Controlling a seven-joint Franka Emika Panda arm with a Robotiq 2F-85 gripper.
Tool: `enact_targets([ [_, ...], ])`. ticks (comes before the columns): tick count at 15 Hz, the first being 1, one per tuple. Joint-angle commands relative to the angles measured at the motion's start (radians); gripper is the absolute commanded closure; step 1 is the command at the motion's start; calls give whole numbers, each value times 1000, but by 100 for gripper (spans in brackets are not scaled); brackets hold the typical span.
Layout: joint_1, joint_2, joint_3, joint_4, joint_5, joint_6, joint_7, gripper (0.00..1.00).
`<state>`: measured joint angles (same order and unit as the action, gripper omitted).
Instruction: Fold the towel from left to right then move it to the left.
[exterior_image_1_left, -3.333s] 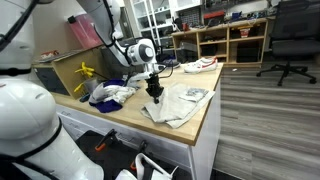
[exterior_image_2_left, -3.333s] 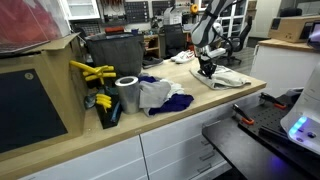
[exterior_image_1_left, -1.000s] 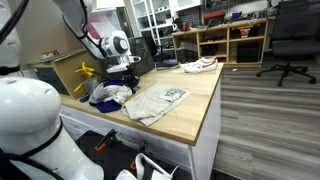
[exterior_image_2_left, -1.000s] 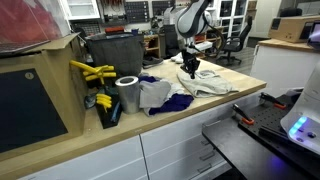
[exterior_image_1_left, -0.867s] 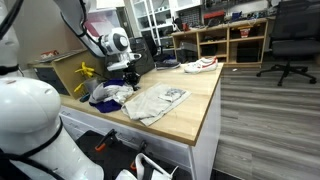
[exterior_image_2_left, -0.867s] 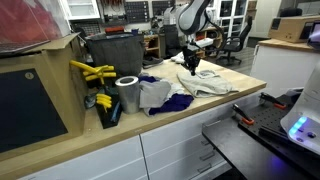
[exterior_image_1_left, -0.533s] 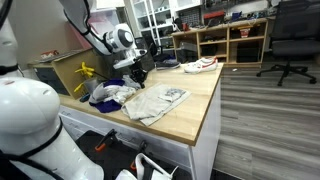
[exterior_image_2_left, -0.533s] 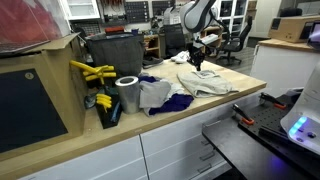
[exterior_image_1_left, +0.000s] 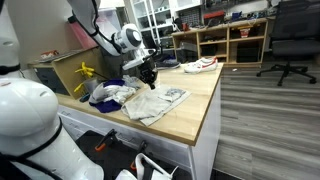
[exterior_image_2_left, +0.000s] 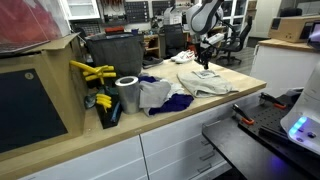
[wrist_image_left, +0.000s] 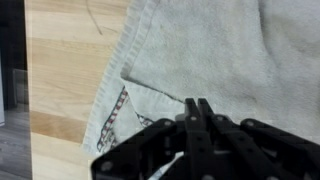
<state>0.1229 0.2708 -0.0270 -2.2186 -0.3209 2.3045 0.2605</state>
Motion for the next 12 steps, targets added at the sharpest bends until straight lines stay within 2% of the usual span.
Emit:
enact_targets([
  [1,-6,28,-11,25,-47,-20,-2,59],
  [9,-13,50,-21,38,-77,-12,-19,1],
  [12,-17,57,-23,39,-77,-9,-20,0],
])
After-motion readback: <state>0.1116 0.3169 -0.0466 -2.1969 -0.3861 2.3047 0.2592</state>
